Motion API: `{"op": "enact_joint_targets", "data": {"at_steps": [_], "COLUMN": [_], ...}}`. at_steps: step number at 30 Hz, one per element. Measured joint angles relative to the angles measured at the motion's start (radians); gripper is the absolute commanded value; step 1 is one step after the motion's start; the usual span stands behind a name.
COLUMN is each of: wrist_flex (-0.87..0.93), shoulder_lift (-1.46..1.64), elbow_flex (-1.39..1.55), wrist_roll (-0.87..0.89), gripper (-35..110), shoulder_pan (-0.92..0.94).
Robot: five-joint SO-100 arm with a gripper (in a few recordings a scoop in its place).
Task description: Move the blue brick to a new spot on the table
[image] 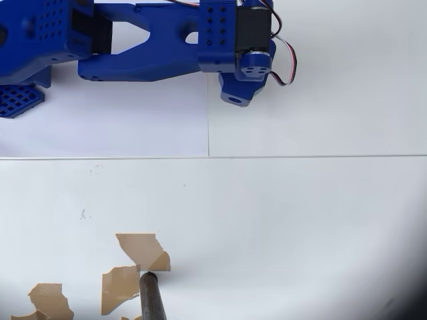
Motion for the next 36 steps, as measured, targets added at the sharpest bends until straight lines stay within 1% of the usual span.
{"op": "enact_joint_targets", "data": {"at_steps": [3,7,12,15,17,20,24,29,32,36], "wrist_flex": [-0.112,-0.262,-0.334,-0.362,-0.382,-0.414,-0.451,-0.454,-0.445,-0.39], "shoulder_lift": [0.242,0.586,1.069,1.397,1.601,1.776,1.947,2.137,2.214,2.367], "elbow_flex": [0.314,0.853,1.506,1.758,1.871,1.985,2.117,2.273,2.329,2.41], "wrist_roll": [-0.035,-0.124,-0.19,-0.225,-0.252,-0.281,-0.319,-0.357,-0.367,-0.394], "gripper": [17,9,1,0,0,0,0,0,0,0], "shoulder_pan": [0.006,-0.025,-0.083,-0.084,-0.083,-0.081,-0.081,-0.081,-0.091,-0.1]}}
